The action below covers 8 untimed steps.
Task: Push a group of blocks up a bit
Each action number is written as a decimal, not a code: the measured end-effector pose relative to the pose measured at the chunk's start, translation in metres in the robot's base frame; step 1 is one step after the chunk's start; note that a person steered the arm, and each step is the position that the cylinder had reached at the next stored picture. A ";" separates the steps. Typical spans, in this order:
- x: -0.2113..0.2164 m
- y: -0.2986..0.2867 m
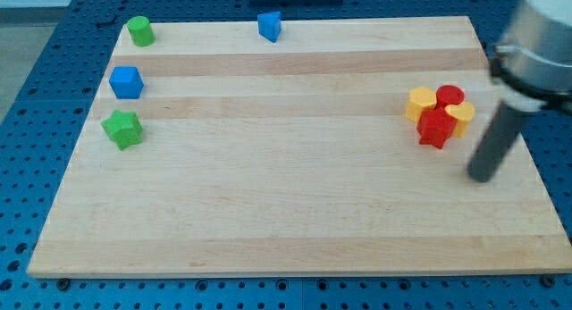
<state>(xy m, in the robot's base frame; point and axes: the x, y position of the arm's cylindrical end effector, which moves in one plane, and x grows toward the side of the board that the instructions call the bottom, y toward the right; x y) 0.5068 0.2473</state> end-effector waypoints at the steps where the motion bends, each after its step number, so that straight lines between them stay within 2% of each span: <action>1: -0.004 0.038; 3: -0.045 0.035; 4: -0.061 0.011; 6: -0.066 -0.065; 8: -0.075 -0.096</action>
<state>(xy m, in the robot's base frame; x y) 0.4318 0.1508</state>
